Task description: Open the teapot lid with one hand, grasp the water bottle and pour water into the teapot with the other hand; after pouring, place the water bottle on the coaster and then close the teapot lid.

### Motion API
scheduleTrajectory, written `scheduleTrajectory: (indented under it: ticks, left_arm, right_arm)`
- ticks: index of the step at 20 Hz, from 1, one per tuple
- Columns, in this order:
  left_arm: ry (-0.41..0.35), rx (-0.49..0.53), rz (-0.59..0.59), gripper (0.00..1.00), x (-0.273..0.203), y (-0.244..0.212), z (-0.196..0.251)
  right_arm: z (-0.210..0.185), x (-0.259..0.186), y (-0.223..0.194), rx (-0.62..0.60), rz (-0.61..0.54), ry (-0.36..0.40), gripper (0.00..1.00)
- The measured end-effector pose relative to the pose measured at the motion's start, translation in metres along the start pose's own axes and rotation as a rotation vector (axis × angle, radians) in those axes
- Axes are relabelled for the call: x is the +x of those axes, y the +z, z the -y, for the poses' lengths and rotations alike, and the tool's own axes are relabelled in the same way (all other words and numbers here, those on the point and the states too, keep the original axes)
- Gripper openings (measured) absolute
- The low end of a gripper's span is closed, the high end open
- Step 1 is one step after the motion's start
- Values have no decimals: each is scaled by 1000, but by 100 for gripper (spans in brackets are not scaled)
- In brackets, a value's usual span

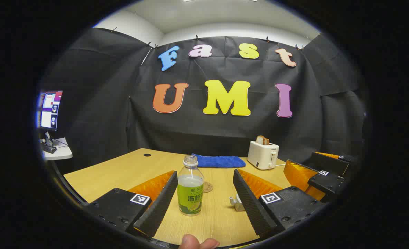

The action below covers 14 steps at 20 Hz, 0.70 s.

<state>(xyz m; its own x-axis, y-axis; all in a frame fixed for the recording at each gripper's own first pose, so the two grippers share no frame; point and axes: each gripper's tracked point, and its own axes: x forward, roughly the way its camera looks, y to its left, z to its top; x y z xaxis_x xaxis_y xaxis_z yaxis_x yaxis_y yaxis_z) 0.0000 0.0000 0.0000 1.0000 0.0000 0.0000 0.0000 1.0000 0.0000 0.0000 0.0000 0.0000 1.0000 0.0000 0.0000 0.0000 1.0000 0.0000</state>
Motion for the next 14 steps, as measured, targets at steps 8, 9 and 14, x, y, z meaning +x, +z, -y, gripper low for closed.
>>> scheduleTrajectory:
  ticks: [8,9,14]
  left_arm:
    - [0,24,-6,100,0,-2,-1]
    - [-1,25,-7,100,1,-2,-1]
    - [0,28,-9,100,2,-4,-3]
  right_arm:
    - [1,1,1,2,-4,1,97]
    - [1,-1,2,2,-3,-1,97]
    - [0,2,-1,4,-8,-3,95]
